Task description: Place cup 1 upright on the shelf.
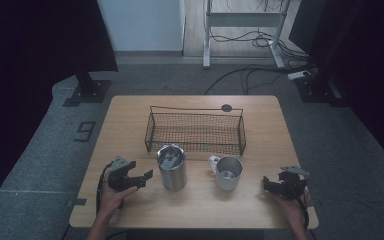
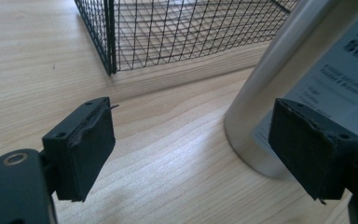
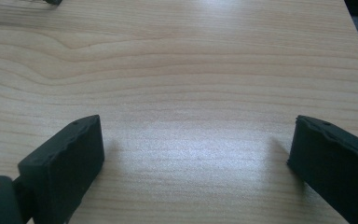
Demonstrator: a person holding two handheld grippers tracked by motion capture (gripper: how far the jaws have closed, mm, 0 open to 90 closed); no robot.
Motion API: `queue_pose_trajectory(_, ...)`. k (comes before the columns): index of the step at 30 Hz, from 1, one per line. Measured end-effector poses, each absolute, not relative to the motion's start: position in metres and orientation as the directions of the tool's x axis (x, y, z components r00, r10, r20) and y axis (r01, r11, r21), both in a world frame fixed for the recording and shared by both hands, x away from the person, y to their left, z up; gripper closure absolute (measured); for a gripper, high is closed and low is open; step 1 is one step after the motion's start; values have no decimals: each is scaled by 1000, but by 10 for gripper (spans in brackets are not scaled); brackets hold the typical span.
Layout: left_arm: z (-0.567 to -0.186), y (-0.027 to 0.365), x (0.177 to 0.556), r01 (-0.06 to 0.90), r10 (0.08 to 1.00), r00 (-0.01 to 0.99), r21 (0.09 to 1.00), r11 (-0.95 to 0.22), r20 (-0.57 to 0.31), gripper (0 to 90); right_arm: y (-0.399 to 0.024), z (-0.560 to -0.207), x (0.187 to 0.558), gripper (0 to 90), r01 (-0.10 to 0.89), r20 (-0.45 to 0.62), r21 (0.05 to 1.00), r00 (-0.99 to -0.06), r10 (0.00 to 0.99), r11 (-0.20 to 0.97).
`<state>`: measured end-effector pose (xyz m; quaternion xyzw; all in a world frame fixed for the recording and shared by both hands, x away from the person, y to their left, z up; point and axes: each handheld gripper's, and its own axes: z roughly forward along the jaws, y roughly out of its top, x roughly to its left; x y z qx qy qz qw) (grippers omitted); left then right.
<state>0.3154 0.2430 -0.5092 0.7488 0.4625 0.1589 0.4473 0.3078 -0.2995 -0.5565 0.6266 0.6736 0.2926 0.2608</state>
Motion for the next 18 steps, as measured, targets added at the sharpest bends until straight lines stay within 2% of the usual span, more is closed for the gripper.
queue_pose_trajectory(18,-491,227,302,505,782,596,841,-192,-179,128,-300,-556,306,46,690,15,723,-73,997,40)
